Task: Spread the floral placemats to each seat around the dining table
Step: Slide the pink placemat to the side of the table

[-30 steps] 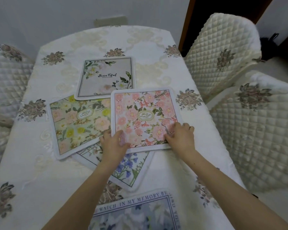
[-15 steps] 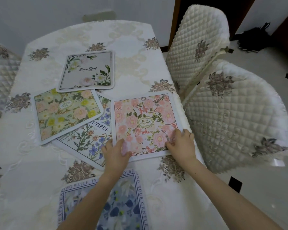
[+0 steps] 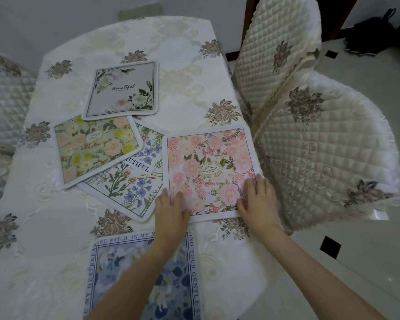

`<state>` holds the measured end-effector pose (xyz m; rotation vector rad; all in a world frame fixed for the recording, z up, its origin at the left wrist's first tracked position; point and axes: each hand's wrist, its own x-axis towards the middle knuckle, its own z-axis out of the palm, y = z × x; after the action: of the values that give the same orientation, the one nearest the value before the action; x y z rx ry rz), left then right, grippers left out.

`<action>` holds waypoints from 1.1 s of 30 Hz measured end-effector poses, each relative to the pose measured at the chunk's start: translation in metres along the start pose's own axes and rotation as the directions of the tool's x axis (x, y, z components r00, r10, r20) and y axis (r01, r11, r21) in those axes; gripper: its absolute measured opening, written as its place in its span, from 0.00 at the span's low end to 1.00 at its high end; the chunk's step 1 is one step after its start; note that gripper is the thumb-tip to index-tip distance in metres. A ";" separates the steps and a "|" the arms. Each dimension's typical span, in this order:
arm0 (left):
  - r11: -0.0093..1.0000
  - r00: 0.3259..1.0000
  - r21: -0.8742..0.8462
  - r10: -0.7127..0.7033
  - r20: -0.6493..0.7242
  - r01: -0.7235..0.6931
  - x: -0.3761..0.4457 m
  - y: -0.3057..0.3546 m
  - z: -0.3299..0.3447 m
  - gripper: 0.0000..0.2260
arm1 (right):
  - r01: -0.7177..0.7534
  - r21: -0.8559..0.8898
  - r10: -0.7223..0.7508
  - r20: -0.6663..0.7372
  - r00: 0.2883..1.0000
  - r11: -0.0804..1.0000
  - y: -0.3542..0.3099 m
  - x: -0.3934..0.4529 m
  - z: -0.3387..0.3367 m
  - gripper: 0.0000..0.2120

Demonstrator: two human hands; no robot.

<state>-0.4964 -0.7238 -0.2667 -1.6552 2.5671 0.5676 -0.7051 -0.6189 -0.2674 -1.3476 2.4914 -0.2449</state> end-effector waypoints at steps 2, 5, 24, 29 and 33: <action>0.985 0.992 0.114 0.126 0.004 -0.126 0.001 0.004 0.005 0.25 | 0.137 0.012 -0.137 0.008 0.991 0.991 -0.004 0.000 0.005 0.26; 0.966 0.975 0.134 0.218 0.037 -0.221 0.005 0.014 0.017 0.25 | 0.229 0.018 -0.229 0.085 0.970 0.973 -0.013 0.005 0.017 0.26; 0.964 0.982 -0.186 0.180 -0.053 -0.187 0.023 -0.016 -0.025 0.21 | 0.275 -0.035 -0.270 0.107 0.957 0.961 -0.084 0.021 0.000 0.21; 0.971 0.990 -0.216 0.074 -0.120 -0.099 0.017 -0.076 -0.052 0.20 | 0.334 0.027 -0.335 0.096 0.937 0.942 -0.144 0.015 0.008 0.25; 0.968 0.993 -0.243 0.035 -0.111 -0.061 0.010 -0.133 -0.074 0.20 | 0.336 0.051 -0.339 0.087 0.937 0.941 -0.195 0.000 0.020 0.25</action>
<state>-0.3707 -0.8049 -0.2380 -1.7414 2.7136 0.8569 -0.5449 -0.7252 -0.2306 -1.7260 2.1571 -0.2901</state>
